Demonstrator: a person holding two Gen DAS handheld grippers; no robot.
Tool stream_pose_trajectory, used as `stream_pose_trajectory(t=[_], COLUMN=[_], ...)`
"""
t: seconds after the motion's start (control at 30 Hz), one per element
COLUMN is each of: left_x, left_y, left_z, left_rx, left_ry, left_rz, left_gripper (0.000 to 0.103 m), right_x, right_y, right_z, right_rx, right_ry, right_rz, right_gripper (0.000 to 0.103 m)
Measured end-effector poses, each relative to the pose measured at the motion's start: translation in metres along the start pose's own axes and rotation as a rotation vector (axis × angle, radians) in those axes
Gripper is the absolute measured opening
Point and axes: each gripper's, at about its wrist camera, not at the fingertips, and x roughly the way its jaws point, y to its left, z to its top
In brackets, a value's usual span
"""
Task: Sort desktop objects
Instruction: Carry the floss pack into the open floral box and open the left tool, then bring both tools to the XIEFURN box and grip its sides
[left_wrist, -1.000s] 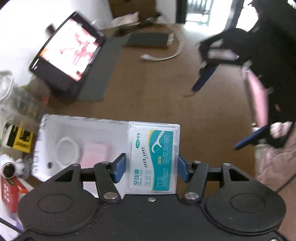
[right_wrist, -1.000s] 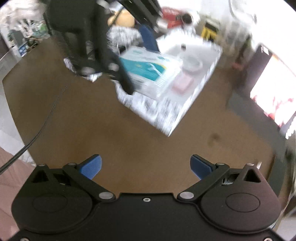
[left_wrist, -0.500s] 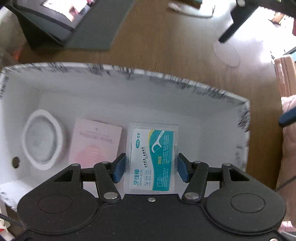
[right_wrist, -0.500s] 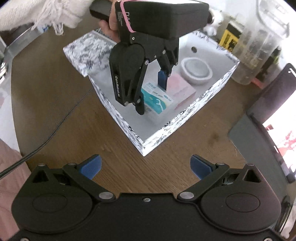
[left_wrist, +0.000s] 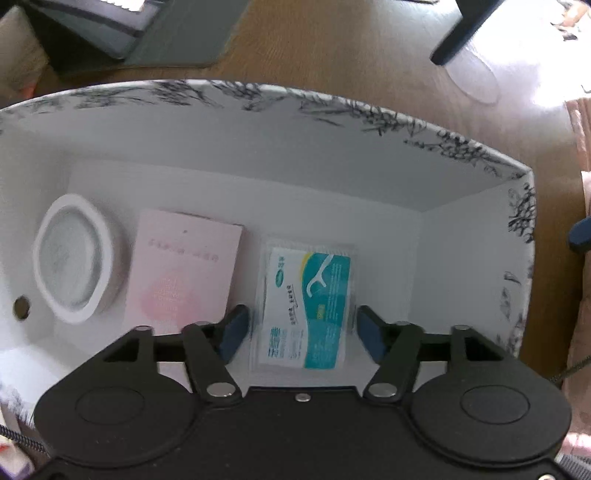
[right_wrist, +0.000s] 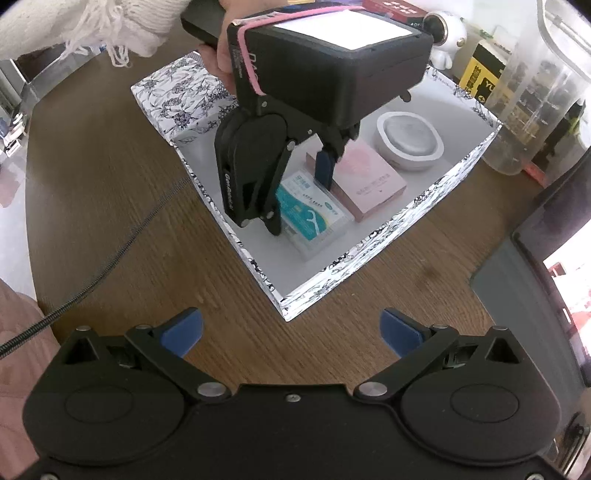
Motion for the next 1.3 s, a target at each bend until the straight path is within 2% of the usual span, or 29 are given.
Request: stream_pose_trajectory(t=[0.13, 0.2, 0.27, 0.33, 0.43, 0.5, 0.67, 0.77, 0.97, 1.1, 1.3], left_x=[-0.048, -0.085, -0.126, -0.161, -0.197, -0.203, -0.19, -0.175, -0.152, -0.145, -0.136], left_y=[0.003, 0.001, -0.002, -0.011, -0.029, -0.03, -0.017, -0.029, -0.06, -0.078, -0.08], left_z=[-0.021, -0.041, -0.07, -0.102, -0.157, -0.182, -0.264, -0.312, -0.379, -0.393, -0.397], left_rx=[-0.089, -0.17, -0.277, -0.424, -0.683, -0.841, -1.158, -1.243, -1.329, -1.35, -1.354], left_ry=[-0.119, -0.233, -0.387, -0.531, -0.715, -0.768, -0.772, -0.727, -0.665, -0.671, -0.679], left_rz=[0.093, 0.157, 0.211, 0.266, 0.368, 0.432, 0.567, 0.559, 0.484, 0.46, 0.445], left_gripper=[0.086, 0.089, 0.092, 0.103, 0.103, 0.103, 0.103, 0.103, 0.103, 0.103, 0.103], right_x=[-0.007, -0.013, -0.022, -0.033, -0.049, -0.056, -0.052, -0.035, 0.002, 0.02, 0.04], right_y=[0.005, 0.009, 0.013, 0.019, 0.035, 0.05, 0.094, 0.123, 0.172, 0.19, 0.205], right_z=[-0.001, 0.0, 0.003, 0.007, 0.018, 0.029, 0.07, 0.093, 0.128, 0.144, 0.162], right_rx=[0.013, 0.029, 0.059, 0.097, 0.157, 0.189, 0.272, 0.328, 0.373, 0.39, 0.387], right_ry=[-0.01, -0.026, -0.053, -0.089, -0.171, -0.234, -0.357, -0.381, -0.361, -0.328, -0.28], right_rz=[-0.017, -0.039, -0.053, -0.051, -0.019, 0.006, 0.034, 0.054, 0.044, 0.021, -0.022], right_gripper=[0.103, 0.103, 0.103, 0.103, 0.103, 0.103, 0.103, 0.103, 0.103, 0.103, 0.103])
